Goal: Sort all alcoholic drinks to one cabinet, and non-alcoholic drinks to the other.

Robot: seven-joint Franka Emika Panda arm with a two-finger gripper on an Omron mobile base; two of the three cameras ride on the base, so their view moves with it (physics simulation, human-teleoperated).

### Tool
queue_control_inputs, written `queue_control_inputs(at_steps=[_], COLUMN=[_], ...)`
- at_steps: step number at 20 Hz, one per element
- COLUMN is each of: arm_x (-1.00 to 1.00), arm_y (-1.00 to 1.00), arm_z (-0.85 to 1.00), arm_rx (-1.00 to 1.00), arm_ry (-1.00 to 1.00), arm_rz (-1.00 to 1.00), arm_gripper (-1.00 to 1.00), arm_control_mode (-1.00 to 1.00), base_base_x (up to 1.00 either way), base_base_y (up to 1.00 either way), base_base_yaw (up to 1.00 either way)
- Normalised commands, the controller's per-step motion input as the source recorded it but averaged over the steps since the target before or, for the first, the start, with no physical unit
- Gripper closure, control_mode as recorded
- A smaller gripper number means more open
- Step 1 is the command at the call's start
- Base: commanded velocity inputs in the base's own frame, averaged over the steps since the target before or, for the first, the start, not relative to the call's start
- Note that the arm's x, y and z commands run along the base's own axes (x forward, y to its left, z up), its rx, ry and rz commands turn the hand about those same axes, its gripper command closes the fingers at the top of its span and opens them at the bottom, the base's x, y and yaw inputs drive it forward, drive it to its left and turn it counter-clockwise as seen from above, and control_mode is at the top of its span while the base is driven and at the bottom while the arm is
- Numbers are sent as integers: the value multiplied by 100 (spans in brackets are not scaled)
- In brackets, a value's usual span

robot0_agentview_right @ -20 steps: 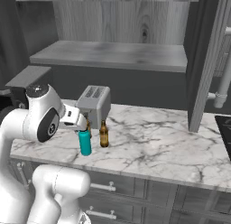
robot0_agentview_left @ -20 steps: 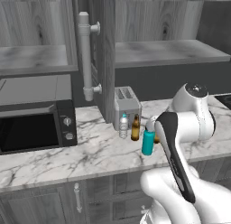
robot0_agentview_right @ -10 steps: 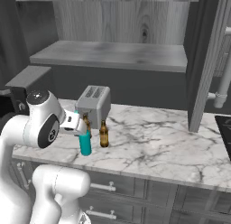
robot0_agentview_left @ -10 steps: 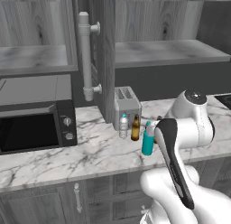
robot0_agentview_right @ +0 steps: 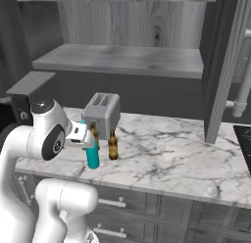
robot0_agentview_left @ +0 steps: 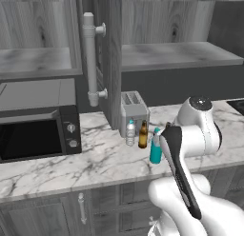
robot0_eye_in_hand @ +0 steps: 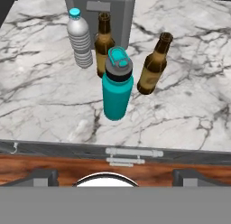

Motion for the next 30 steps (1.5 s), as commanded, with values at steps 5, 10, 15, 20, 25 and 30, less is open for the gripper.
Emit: queue_control_inputs(at_steps=[5,10,15,20,25,30], arm_x=[0,0,0,0,0,0], arm_y=[0,0,0,0,-2,-1], arm_z=[-29,-28,-29,-37,-38,-30], arm_rx=[-2,-1,0,0,0,0], arm_ry=[-9,-12,-11,-7,-8,-10], arm_rz=[0,0,0,0,0,0], arm_gripper=[-100,-100,-100,-100,-100,-100], arm_control_mode=[-100,-100,-100,-100,-100,-100], base_base_x=[0,0,0,0,0,0], base_base_y=[0,0,0,0,0,0], base_base_yaw=[0,0,0,0,0,0])
